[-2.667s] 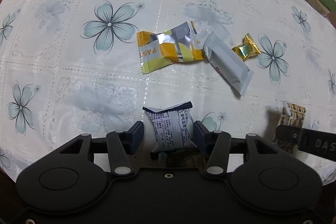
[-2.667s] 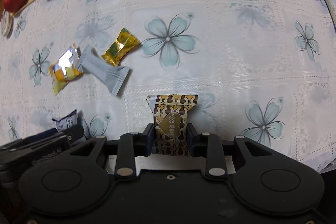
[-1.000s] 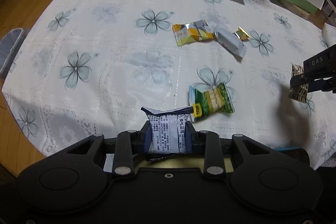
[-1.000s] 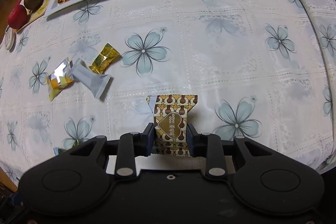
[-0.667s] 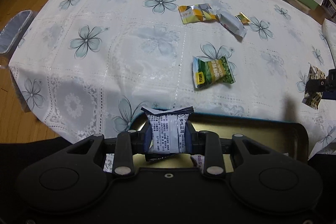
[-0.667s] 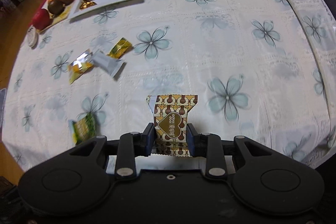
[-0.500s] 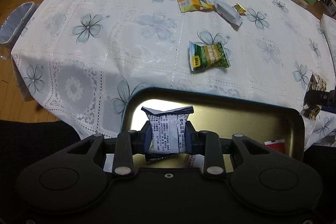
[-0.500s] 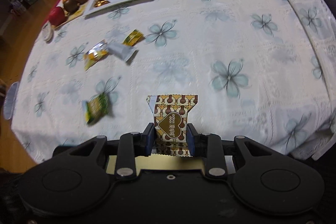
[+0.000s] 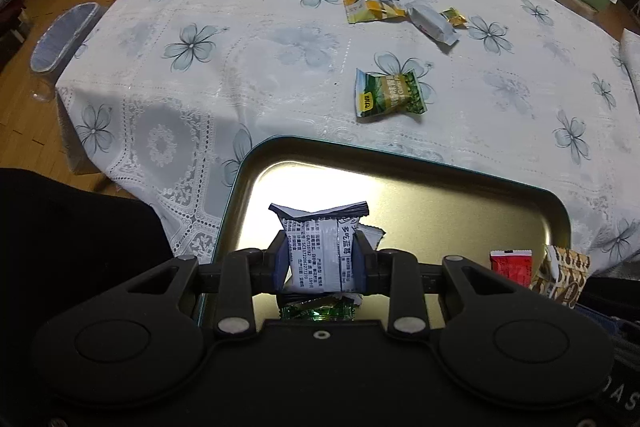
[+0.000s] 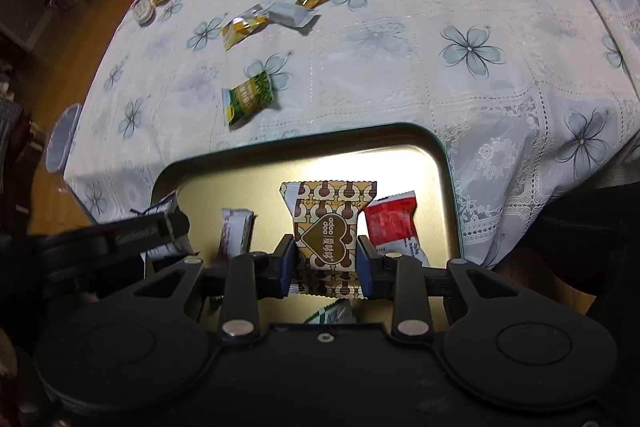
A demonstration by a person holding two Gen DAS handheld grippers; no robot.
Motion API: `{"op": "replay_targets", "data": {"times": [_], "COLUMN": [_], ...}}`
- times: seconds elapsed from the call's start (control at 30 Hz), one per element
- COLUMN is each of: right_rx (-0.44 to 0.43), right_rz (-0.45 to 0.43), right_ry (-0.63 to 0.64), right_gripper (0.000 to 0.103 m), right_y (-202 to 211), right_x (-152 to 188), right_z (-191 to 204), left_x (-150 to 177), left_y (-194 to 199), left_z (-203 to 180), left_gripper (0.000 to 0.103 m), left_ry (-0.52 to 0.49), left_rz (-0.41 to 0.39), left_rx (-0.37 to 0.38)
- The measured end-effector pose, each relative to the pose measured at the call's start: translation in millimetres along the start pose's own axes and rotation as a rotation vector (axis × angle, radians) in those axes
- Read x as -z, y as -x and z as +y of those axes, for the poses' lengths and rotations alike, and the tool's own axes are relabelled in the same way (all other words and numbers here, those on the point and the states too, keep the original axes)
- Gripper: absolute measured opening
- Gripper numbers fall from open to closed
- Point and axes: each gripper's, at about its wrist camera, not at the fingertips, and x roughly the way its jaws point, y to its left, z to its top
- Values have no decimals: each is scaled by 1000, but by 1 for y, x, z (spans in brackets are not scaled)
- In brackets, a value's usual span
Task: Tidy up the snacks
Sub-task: 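Carry both packets over the gold tray and open both grippers, then withdraw both open tools from the tray toward the remaining snacks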
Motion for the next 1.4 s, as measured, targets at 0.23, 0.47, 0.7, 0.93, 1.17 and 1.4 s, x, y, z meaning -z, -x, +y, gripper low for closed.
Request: {"op": "replay_targets", "data": {"times": [0.23,0.47,0.7,0.93,1.17,1.4], "right_rx": [10,35,54,74,83,81], "right_rz": [-12,-11,-5,10,38,53], "right_ry": [43,69,80,82,72,35], "right_gripper": [33,33,34,34,41,50], "right_y": [7,8,7,6,5,5], "right_x": [8,8,9,9,9,9], "right_z": [15,25,32,36,40,38], "left_x": [5,6,9,13,16,17], "left_y": [-2,6,10,9,9,10], "left_z": [2,7,6,11,15,19], "left_gripper": [40,52,58,58,58,58], "left_ry": [2,-3,-13,5,13,20], "left_rz": [10,-22,-28,-12,-2,-4], "left_rx": [-10,-16,1,13,24,21]}}
